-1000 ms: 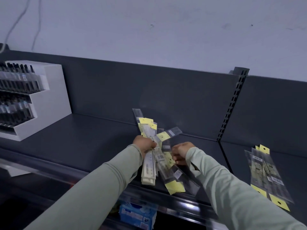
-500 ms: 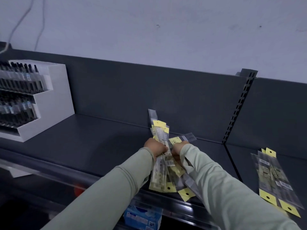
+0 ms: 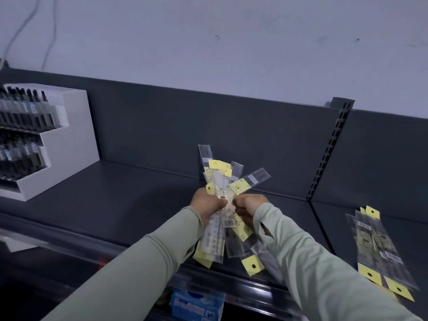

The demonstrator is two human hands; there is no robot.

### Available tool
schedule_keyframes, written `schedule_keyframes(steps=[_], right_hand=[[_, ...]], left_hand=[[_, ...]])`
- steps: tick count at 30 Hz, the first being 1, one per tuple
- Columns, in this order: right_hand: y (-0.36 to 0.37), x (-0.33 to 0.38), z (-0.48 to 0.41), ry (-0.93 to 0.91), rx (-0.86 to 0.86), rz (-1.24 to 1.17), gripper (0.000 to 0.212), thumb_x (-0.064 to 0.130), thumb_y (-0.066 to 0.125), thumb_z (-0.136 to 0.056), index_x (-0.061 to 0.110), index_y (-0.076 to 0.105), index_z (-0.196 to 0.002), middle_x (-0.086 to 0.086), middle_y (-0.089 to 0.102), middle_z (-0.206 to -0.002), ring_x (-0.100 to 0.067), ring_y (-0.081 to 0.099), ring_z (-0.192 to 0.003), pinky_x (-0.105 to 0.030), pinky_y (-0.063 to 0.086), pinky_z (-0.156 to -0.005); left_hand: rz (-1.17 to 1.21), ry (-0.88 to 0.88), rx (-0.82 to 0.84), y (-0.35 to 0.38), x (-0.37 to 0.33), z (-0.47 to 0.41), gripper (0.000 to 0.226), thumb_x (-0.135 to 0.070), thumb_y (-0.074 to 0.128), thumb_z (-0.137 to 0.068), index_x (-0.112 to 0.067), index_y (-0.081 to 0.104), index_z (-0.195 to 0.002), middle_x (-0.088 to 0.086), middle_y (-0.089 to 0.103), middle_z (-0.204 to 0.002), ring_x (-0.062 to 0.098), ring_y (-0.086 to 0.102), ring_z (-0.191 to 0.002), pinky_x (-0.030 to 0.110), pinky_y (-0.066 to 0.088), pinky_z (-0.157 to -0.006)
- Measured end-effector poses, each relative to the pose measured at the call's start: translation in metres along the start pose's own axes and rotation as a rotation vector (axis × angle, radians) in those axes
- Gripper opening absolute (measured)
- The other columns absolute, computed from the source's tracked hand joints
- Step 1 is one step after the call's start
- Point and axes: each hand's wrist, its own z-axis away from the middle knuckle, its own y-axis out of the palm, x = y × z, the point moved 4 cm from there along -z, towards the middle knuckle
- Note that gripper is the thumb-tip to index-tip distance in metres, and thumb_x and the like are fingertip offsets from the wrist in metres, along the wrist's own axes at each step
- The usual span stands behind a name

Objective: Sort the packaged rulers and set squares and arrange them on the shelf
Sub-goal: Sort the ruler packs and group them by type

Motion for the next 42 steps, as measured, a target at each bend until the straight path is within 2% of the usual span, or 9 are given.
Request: schedule_keyframes(steps=[4, 8, 15, 24, 28, 33, 36, 40, 42], right_hand=[[-0.010, 0.007, 0.011, -0.082, 0.028, -0.145, 0.012, 0.006, 0.061, -0.088, 0.007, 0.061, -0.100, -0.008, 0.062, -0.074, -0.018, 0.054, -0.059, -0.025, 0.044, -0.051], [-0.018, 0.019, 0.025, -0.220, 0.082, 0.024, 0.033, 0.018, 0.079, -0.075, 0.008, 0.063, -0.102, -0.010, 0.070, -0.089, -0.021, 0.062, -0.074, -0.038, 0.055, -0.076], [-0.053, 0.036, 0.061, -0.340, 0.015, 0.097, 0.032, 0.003, 0.069, -0.083, 0.004, 0.058, -0.113, -0.010, 0.057, -0.082, -0.017, 0.053, -0.060, -0.022, 0.047, -0.053], [-0.147, 0.032, 0.103, -0.336, -0.164, 0.076, 0.024, -0.003, 0.065, -0.084, 0.006, 0.060, -0.106, -0.002, 0.056, -0.066, -0.005, 0.055, -0.040, -0.011, 0.044, -0.040], [-0.200, 0.021, 0.115, -0.317, -0.239, 0.112, 0.024, -0.001, 0.066, -0.085, 0.010, 0.058, -0.104, -0.002, 0.056, -0.069, -0.012, 0.052, -0.054, -0.009, 0.043, -0.040], [-0.269, -0.001, 0.110, -0.248, -0.268, 0.154, 0.026, 0.000, 0.067, -0.084, 0.009, 0.061, -0.108, -0.004, 0.061, -0.074, -0.016, 0.058, -0.061, -0.024, 0.052, -0.062], [-0.309, -0.015, 0.102, -0.214, -0.262, 0.218, 0.025, 0.002, 0.067, -0.085, 0.011, 0.061, -0.108, -0.002, 0.064, -0.079, -0.015, 0.060, -0.066, -0.025, 0.052, -0.068], [-0.349, -0.034, 0.090, -0.204, -0.252, 0.327, 0.039, 0.004, 0.066, -0.085, 0.007, 0.059, -0.124, -0.009, 0.063, -0.118, -0.021, 0.061, -0.092, -0.029, 0.049, -0.086], [-0.363, -0.041, 0.085, -0.200, -0.236, 0.364, 0.042, 0.002, 0.064, -0.086, 0.007, 0.057, -0.127, -0.007, 0.059, -0.124, -0.019, 0.058, -0.097, -0.026, 0.046, -0.085]], left_hand=[[0.139, 0.053, 0.010, -0.004, -0.011, 0.006, 0.028, 0.010, 0.061, -0.085, -0.003, 0.062, -0.110, 0.016, 0.070, -0.101, 0.029, 0.069, -0.090, 0.043, 0.057, -0.077], [0.250, 0.136, 0.022, 0.005, -0.029, 0.011, 0.030, 0.008, 0.061, -0.086, -0.006, 0.059, -0.113, 0.014, 0.070, -0.105, 0.030, 0.069, -0.092, 0.043, 0.058, -0.073], [0.269, 0.283, 0.067, 0.047, -0.059, 0.021, 0.027, 0.006, 0.061, -0.086, -0.009, 0.057, -0.109, 0.013, 0.068, -0.108, 0.030, 0.067, -0.098, 0.051, 0.054, -0.088], [0.257, 0.245, 0.226, 0.146, -0.063, 0.051, 0.028, 0.003, 0.061, -0.088, -0.009, 0.056, -0.112, 0.010, 0.067, -0.109, 0.027, 0.066, -0.100, 0.049, 0.053, -0.091], [0.250, 0.202, 0.276, 0.202, -0.054, 0.059, 0.029, 0.003, 0.063, -0.086, -0.009, 0.057, -0.112, 0.010, 0.067, -0.109, 0.028, 0.066, -0.100, 0.049, 0.052, -0.092], [0.221, 0.129, 0.304, 0.273, -0.033, 0.068, 0.033, 0.000, 0.064, -0.085, -0.009, 0.058, -0.116, 0.010, 0.067, -0.110, 0.030, 0.065, -0.102, 0.051, 0.052, -0.092], [0.201, 0.085, 0.316, 0.311, -0.020, 0.075, 0.033, 0.000, 0.062, -0.087, -0.010, 0.058, -0.117, 0.009, 0.068, -0.110, 0.030, 0.066, -0.101, 0.052, 0.053, -0.090], [0.128, 0.041, 0.306, 0.347, -0.006, 0.090, 0.023, -0.002, 0.059, -0.090, -0.008, 0.063, -0.111, 0.010, 0.071, -0.104, 0.030, 0.068, -0.095, 0.051, 0.055, -0.087], [0.083, 0.011, 0.298, 0.357, 0.003, 0.093, 0.017, -0.004, 0.059, -0.092, -0.005, 0.065, -0.107, 0.011, 0.071, -0.101, 0.030, 0.070, -0.091, 0.049, 0.056, -0.083]])
